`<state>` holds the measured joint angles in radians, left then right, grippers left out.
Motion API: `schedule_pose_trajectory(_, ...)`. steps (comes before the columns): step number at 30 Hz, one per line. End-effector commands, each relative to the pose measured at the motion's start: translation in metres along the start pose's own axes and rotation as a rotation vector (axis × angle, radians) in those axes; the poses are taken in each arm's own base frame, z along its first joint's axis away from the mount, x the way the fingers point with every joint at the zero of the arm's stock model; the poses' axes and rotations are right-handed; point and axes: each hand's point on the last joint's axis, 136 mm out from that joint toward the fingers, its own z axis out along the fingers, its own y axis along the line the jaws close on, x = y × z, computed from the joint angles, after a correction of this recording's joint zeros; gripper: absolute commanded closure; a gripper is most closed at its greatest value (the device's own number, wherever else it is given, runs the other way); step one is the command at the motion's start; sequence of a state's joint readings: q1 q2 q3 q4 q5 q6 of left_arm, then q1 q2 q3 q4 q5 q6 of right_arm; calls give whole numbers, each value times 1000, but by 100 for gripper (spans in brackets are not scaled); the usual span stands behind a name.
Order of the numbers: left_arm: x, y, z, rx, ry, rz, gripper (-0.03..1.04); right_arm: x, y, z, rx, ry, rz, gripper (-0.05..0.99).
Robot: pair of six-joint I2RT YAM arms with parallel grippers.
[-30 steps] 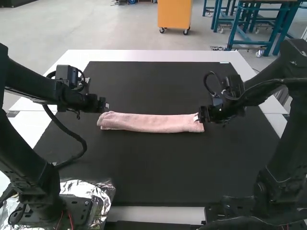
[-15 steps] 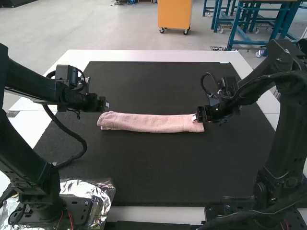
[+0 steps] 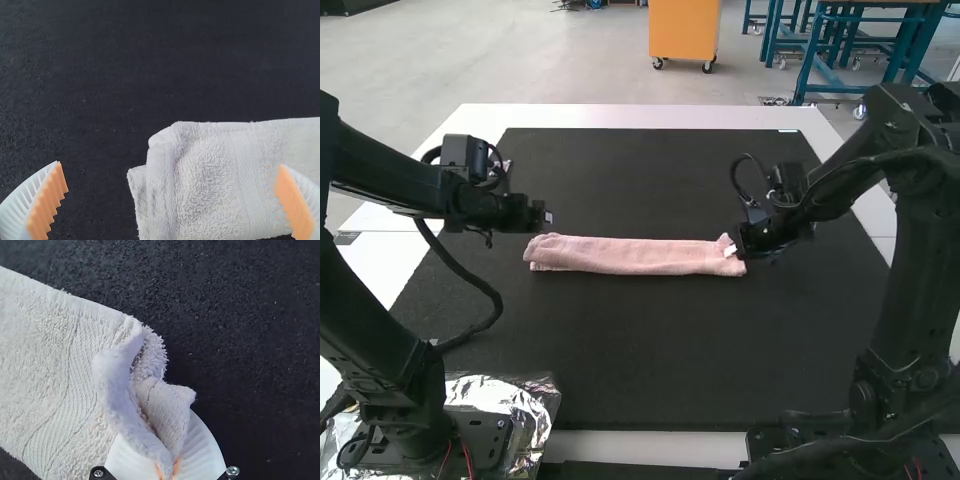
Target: Fold the towel.
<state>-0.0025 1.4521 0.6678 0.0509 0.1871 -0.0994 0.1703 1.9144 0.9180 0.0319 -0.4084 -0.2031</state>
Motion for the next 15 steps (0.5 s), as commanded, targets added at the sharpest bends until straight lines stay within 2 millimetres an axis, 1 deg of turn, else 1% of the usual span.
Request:
schedule_pose_trajectory(1,-24,-9,-5,15,-61,11,4,-11,-12,-23,0,-45,11,96)
schedule_pose_trajectory(4,-27,-14,-5,23,-65,21,4,-21,-32,-49,33,-89,38,96)
schedule_pose_trajectory(7,-33,-17,-6,28,-76,27,4,-31,-43,-73,54,-126,62,96)
schedule_pose_trajectory(9,-37,-18,-6,29,-85,28,4,-33,-39,-81,44,-134,64,96)
schedule_pose_trajectory(11,-40,-18,-6,29,-88,30,4,-33,-30,-84,25,-130,60,96)
schedule_pose_trajectory(13,-43,-18,-6,29,-91,31,4,-33,-21,-83,10,-123,54,96)
schedule_pose_trajectory(15,-42,-16,-6,26,-90,28,4,-36,-5,-78,-13,-116,43,96)
